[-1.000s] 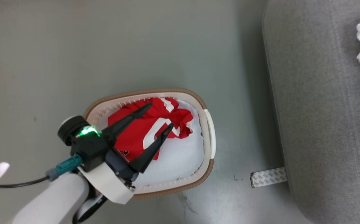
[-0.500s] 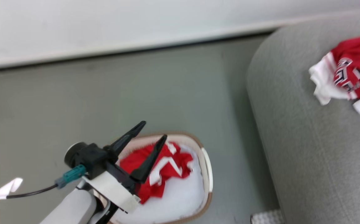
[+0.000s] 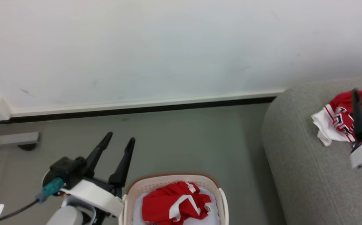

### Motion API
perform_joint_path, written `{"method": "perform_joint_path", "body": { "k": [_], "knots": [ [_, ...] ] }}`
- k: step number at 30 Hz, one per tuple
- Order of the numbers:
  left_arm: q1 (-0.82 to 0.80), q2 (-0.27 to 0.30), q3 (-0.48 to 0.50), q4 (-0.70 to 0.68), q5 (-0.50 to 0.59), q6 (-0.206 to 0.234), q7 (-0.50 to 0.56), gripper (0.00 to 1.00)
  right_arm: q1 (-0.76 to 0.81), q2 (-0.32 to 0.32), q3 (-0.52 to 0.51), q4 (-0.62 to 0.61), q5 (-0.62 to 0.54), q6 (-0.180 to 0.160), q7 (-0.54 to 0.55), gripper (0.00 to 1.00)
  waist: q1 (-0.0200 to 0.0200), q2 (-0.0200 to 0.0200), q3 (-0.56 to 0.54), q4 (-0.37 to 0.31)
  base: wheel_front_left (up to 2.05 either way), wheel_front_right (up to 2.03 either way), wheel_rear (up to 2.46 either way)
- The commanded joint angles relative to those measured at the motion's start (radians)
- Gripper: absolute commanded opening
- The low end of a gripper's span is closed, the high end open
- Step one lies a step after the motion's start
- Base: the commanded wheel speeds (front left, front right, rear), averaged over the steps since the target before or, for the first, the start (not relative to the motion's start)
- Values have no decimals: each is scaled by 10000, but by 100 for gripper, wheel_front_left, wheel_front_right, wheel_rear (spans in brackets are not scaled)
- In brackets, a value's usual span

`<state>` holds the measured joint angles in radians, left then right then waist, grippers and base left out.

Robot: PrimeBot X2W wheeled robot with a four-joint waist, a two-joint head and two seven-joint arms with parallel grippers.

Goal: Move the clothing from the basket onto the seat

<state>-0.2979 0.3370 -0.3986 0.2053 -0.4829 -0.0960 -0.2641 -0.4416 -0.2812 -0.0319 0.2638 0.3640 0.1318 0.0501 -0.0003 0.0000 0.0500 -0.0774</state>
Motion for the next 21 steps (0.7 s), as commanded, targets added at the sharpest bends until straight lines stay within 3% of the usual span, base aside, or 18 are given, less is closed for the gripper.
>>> {"method": "perform_joint_path", "body": {
  "k": [1, 9, 15, 21],
  "knots": [
    [283, -73, 196, 69, 197, 68, -6, 100, 487, 182, 12, -275, 94, -22, -115, 100, 3, 0, -348, 355, 0, 0, 0],
    [1383, -660, 1822, 73, 706, 291, -4, 100, 2655, 1442, 565, -1479, 310, -22, -1539, 100, 3, 0, -679, 765, 0, 0, 0],
    [2123, -1179, 3050, -64, 1261, 152, -4, 100, 3717, 1831, 1127, -1221, 310, -22, -2652, 100, 3, 0, -703, 902, 0, 0, 0],
    [2582, -1675, 3685, -40, 1711, -73, -4, 100, 4062, 2001, 1440, -826, 224, -22, -3048, 100, 3, 0, -678, 871, 0, 0, 0]
  ]
}}
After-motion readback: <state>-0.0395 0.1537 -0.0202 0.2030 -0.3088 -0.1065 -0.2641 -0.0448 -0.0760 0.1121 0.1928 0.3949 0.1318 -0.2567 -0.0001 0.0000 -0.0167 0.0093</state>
